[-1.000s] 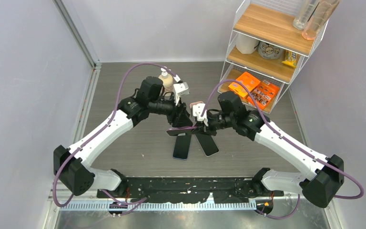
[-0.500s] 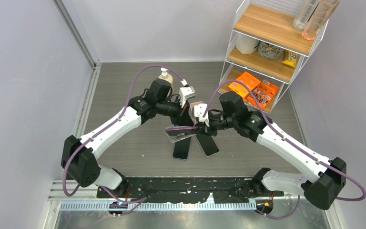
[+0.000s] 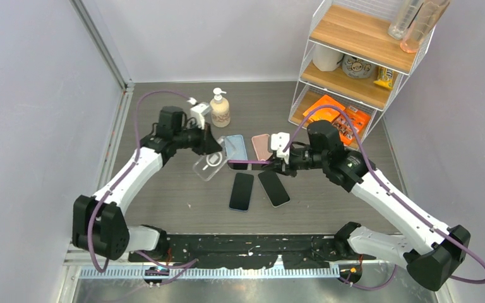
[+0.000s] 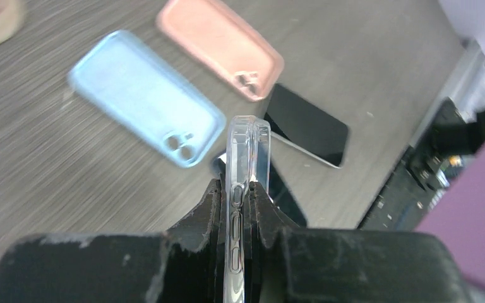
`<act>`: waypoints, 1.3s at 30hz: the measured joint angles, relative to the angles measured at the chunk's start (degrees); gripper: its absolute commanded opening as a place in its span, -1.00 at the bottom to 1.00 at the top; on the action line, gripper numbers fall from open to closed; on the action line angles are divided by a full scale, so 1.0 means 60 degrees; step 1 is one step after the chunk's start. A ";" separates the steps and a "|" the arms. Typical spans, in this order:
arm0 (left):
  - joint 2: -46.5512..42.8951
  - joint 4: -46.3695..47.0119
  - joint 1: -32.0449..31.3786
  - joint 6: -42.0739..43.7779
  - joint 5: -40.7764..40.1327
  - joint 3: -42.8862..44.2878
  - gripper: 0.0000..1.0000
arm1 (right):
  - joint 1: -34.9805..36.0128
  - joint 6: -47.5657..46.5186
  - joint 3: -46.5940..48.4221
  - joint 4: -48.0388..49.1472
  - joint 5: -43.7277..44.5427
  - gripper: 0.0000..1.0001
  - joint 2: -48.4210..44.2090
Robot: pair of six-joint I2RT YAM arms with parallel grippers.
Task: Take the phone out of the phone case
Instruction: Remove the phone case from the phone, then place the phone case at the center of the board.
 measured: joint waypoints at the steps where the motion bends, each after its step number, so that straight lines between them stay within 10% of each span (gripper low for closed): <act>1: -0.0160 0.0120 0.0368 -0.0135 -0.0113 -0.0295 -1.00 | -0.0135 0.0069 -0.0062 0.0066 -0.0015 -0.89 -0.0087; 9: -0.0193 0.1457 0.2892 -0.1774 -0.0699 -0.1938 -1.00 | -0.0871 0.0721 -0.0474 0.0623 -0.0160 -0.89 -0.0302; 19: 0.2750 0.4539 0.3224 -0.4929 -0.0787 -0.1938 -0.98 | -0.1053 0.1406 -0.1045 0.1628 -0.0550 -0.90 0.0237; 26: 0.4215 0.5606 0.3187 -0.6116 -0.0958 -0.1938 0.18 | -0.0962 0.1927 -0.1082 0.2146 -0.0794 -0.89 0.1195; 29: 0.4422 0.5792 0.3187 -0.6368 -0.0849 -0.1927 0.96 | -0.0783 0.2036 -0.1067 0.2295 -0.0809 -0.90 0.1636; 39: 0.2087 0.5315 0.3628 -0.4856 0.0270 -0.2102 0.99 | -0.0393 0.2084 -0.0729 0.2178 -0.0652 -0.89 0.2750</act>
